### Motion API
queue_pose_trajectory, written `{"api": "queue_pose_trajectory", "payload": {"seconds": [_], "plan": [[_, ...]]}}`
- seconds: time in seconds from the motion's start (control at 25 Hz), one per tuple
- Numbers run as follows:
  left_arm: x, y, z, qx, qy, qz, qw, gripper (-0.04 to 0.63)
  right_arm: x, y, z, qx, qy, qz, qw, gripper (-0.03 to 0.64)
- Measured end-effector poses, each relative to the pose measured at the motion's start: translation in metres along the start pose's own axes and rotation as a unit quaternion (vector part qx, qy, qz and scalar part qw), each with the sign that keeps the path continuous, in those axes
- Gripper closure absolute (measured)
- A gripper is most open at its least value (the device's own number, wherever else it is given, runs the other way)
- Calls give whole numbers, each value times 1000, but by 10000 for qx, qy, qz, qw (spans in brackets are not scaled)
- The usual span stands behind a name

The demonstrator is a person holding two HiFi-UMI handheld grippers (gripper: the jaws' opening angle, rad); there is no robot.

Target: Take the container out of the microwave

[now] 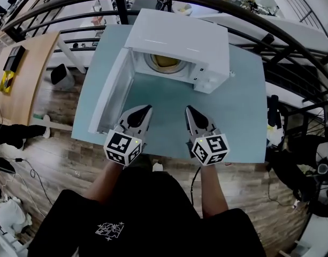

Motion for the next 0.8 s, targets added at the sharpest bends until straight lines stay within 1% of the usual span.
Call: {"api": "queue_pose_trajectory", "payload": {"seconds": [0.32,0.68,0.8], "plan": [[-26,-5,46,-93,-68,-94,9999,588,19,1,61,-372,-52,-626,9973,611],[-53,-6,80,-206,-194,-200,9994,588,29,16,114,-709,-187,-968,9926,611],[-63,-5,89,-193,-279,-300,9990,588,32,19,131,-792,-217,-1101,9905,611]]}}
Point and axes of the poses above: the fingertips, and each gripper's own axes: z forward along the fingers, x to its right, y out of its underside, the point moved 8 cm from there along -z, backward along the fingers, and after that the axes turned 15 degrees about -z, right-handed, at the moved point
